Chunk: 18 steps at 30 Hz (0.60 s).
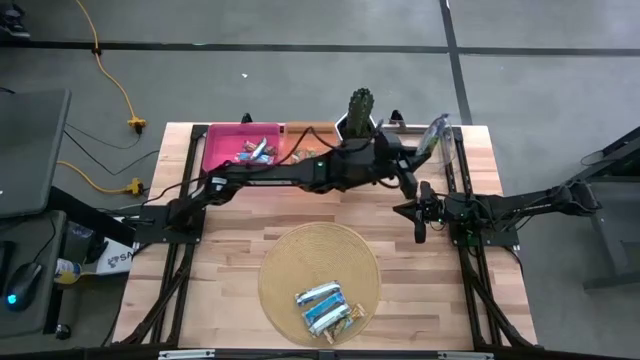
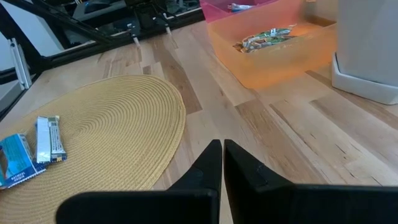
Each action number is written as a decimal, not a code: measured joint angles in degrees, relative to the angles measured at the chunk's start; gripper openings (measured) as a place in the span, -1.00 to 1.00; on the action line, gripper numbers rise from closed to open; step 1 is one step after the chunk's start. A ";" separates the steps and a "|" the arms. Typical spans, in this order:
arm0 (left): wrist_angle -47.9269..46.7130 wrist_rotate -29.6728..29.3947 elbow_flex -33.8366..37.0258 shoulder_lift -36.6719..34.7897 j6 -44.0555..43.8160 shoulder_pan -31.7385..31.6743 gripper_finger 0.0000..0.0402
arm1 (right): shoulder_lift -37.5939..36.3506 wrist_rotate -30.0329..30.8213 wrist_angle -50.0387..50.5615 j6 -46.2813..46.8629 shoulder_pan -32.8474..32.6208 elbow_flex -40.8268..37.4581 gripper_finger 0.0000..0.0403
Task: Pick and place Granola Bars by type
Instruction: Put the blue granola bar into the transparent bin
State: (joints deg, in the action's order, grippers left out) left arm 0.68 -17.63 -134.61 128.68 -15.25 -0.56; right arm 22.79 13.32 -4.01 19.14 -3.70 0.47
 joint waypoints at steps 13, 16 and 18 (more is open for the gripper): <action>-2.31 -5.52 0.15 5.31 -6.52 -1.38 -0.70 | 0.00 0.00 -0.03 0.08 0.00 0.00 -1.00; -1.52 -1.85 0.07 5.13 -6.37 -1.36 -0.70 | 0.00 0.00 -0.05 0.01 0.01 0.00 -1.00; -1.88 1.99 0.09 4.78 -5.09 -1.33 -0.70 | 0.01 0.00 -0.05 0.10 0.00 0.00 -1.00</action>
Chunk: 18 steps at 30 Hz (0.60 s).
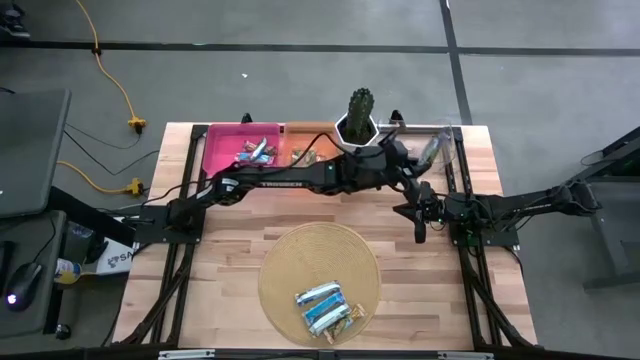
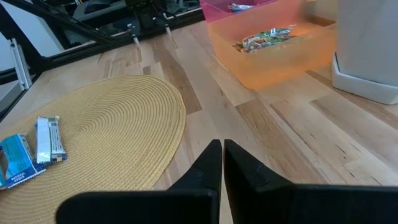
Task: Pick and place Granola Bars by type
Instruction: Put the blue granola bar into the transparent bin
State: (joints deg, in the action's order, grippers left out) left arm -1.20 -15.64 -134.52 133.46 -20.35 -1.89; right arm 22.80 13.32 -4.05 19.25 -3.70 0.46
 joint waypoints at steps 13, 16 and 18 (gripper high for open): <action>-7.67 14.80 -0.02 -8.74 8.91 0.02 -0.70 | 0.01 0.00 0.00 -0.03 0.00 0.01 -1.00; -10.77 18.48 -0.02 -11.49 11.22 0.02 -0.70 | 0.01 0.00 0.00 -0.11 0.00 0.01 -1.00; -13.49 20.52 -0.05 -12.91 13.33 0.02 -0.70 | -0.01 0.00 -0.02 -0.03 0.02 -0.01 -1.00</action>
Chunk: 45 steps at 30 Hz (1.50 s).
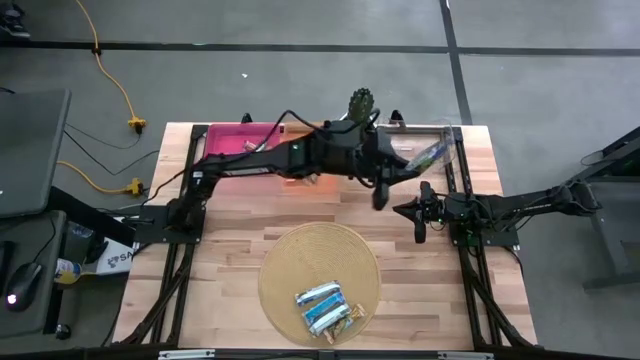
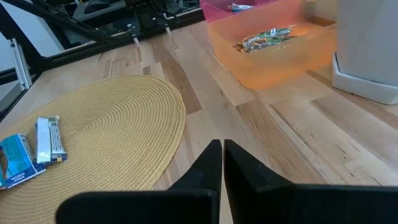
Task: Pick and place Granola Bars by type
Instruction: Put the blue granola bar into the transparent bin
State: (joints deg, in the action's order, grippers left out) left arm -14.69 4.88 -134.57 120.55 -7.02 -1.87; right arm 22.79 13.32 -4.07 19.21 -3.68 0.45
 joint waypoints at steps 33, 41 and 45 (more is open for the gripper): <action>-34.54 4.46 0.05 -8.94 11.05 0.00 -0.70 | 0.00 -1.46 -15.84 2.15 -0.02 0.02 -1.00; -34.22 2.03 0.05 -8.89 10.76 0.00 -0.70 | 0.02 -3.79 -25.98 6.99 -0.02 0.02 -1.00; -32.91 2.01 0.05 -8.85 9.77 -0.02 -0.70 | 0.00 -4.35 -32.96 4.39 -0.02 0.06 -1.00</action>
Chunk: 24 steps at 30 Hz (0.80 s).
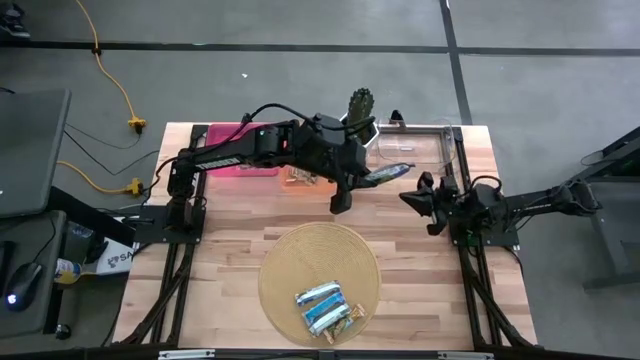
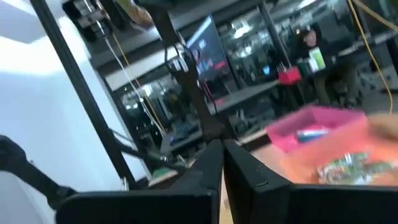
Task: Pick and place Granola Bars by type
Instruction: Put the blue granola bar into the transparent bin
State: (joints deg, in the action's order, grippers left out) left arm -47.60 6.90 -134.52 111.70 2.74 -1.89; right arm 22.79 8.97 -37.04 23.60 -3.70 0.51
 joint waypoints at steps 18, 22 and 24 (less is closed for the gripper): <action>1.15 0.02 0.00 0.00 -1.79 0.02 -0.70 | 0.37 -1.94 5.06 -16.60 0.00 11.41 -0.72; 1.15 0.02 0.00 0.02 -1.81 0.02 -0.70 | 0.69 -2.10 5.50 -19.80 0.02 14.30 -0.39; 1.15 0.02 0.00 0.02 -1.81 0.02 -0.70 | 1.12 -2.39 5.20 -20.77 0.01 15.94 -0.23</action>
State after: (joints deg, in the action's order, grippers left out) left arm -46.46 6.92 -134.52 111.72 0.94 -1.87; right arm 23.91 6.58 -31.83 2.83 -3.70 16.45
